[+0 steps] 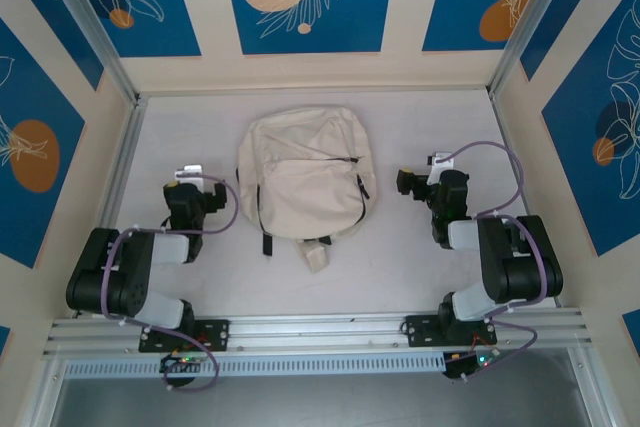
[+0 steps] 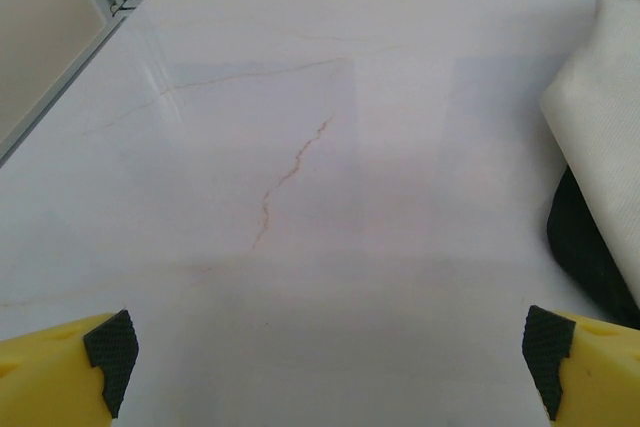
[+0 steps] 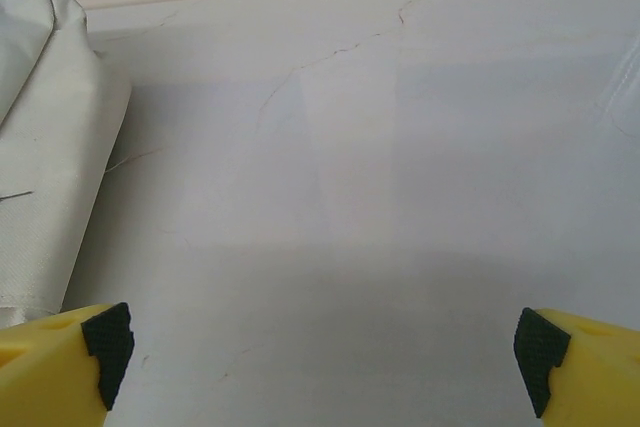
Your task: Pack books, pencil case, and school supplies into a backpack
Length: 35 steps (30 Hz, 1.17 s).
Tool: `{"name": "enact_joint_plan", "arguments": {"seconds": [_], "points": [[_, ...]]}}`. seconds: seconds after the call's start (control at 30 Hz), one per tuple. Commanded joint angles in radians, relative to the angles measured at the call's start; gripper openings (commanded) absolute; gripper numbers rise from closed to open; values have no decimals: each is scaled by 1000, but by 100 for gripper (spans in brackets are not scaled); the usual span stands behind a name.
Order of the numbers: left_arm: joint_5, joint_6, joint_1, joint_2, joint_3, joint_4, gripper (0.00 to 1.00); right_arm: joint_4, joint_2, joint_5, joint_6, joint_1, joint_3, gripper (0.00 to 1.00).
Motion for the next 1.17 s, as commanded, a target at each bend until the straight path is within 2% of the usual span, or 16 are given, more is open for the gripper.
{"name": "enact_joint_plan", "arguments": {"seconds": [0.0,0.17,0.2,0.4,1.13], "points": [[34,24,13,4,30,32,100,60,19,-4,-33,12,4,99],[50,35,12,79,37,92,100,54,20,-2,-30,11,9,99],[57,36,11,62,50,39,100,52,22,-2,-28,9,11,99],[48,37,8,74,56,46,100,20,22,-44,-8,-18,25,99],[57,45,5,75,59,39,100,24,20,-48,-8,-20,23,99]]}}
